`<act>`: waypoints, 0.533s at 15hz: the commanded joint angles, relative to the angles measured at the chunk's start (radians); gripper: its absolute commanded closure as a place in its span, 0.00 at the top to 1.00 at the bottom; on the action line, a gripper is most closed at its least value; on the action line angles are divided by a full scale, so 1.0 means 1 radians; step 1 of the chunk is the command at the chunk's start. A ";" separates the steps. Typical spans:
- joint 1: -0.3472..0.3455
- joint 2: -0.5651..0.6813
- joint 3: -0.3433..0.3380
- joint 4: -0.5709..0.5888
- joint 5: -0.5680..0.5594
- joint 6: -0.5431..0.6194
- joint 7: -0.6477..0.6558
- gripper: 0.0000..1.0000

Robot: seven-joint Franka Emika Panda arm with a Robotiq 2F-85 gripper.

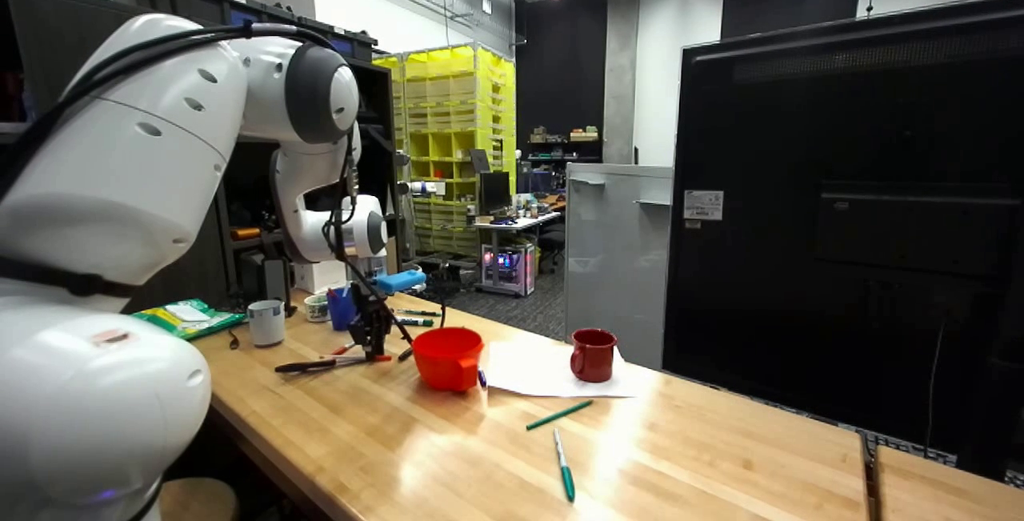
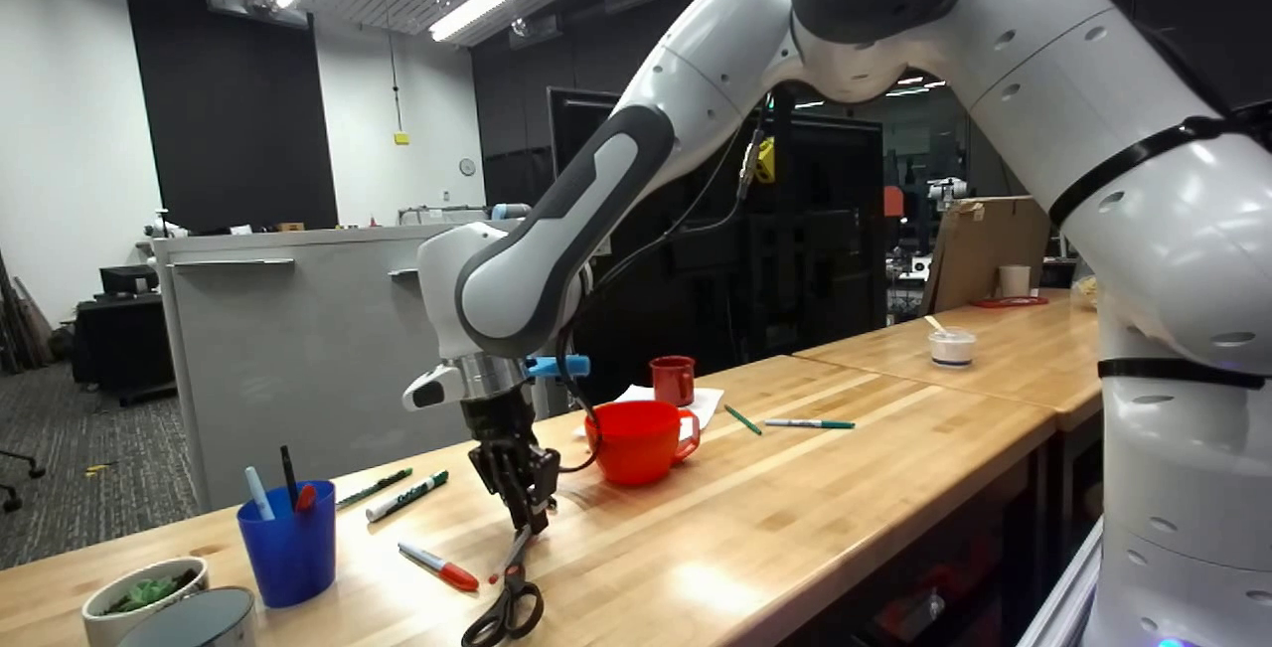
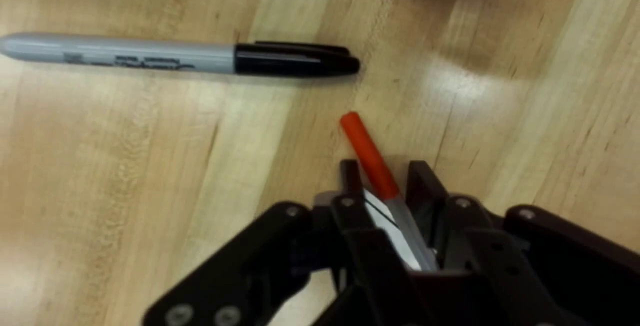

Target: Move one orange pen to the right

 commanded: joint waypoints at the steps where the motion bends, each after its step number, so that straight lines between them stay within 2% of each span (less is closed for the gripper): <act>1: 0.013 0.003 -0.007 -0.004 -0.001 -0.021 0.024 0.01; 8: 0.029 -0.012 -0.016 0.001 -0.032 -0.050 0.049 0.03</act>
